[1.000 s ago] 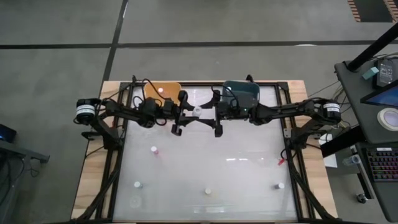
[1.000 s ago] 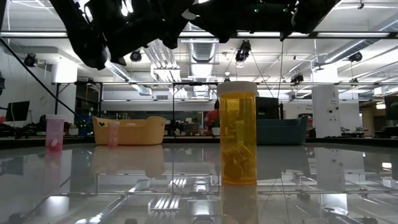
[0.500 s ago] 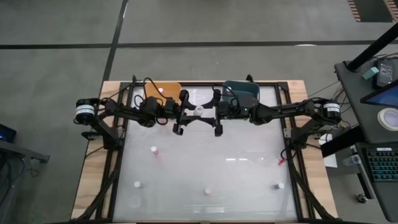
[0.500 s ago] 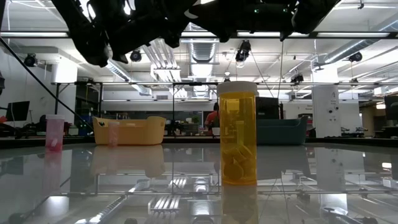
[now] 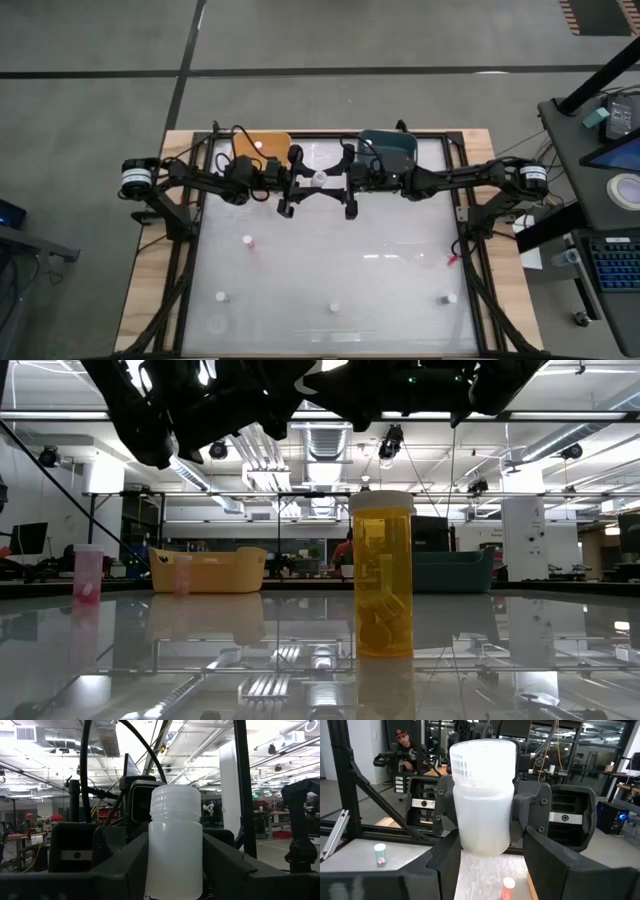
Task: Pick and place medicine bottles into bin by pill shape (circle, oval)
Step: Put the transparent tablet bottle into the yellow bin
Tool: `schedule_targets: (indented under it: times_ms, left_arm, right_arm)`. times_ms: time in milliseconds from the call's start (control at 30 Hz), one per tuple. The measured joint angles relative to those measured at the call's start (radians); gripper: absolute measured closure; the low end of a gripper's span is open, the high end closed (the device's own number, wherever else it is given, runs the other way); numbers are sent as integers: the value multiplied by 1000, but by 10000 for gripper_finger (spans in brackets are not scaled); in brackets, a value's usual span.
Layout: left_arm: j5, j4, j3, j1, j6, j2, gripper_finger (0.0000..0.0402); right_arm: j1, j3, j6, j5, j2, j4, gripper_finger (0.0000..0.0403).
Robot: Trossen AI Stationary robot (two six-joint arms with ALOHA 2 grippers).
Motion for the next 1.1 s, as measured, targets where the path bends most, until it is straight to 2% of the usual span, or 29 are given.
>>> schedule_targets:
  times_ms: [400, 833, 933, 1100]
  left_arm:
    - [20, -6, -22, 17, 15, -21, 181]
    - [6, -62, -85, 53, 52, -89, 178]
    - [6, -63, -85, 53, 53, -95, 178]
    - [3, -62, -86, 53, 53, -100, 178]
  right_arm:
    - [0, 0, 24, -10, 0, -24, 227]
    - [-7, 2, 29, -7, -17, -89, 226]
    - [-8, 2, 28, 5, -17, -98, 248]
    - [-8, 2, 16, 29, -19, -126, 324]
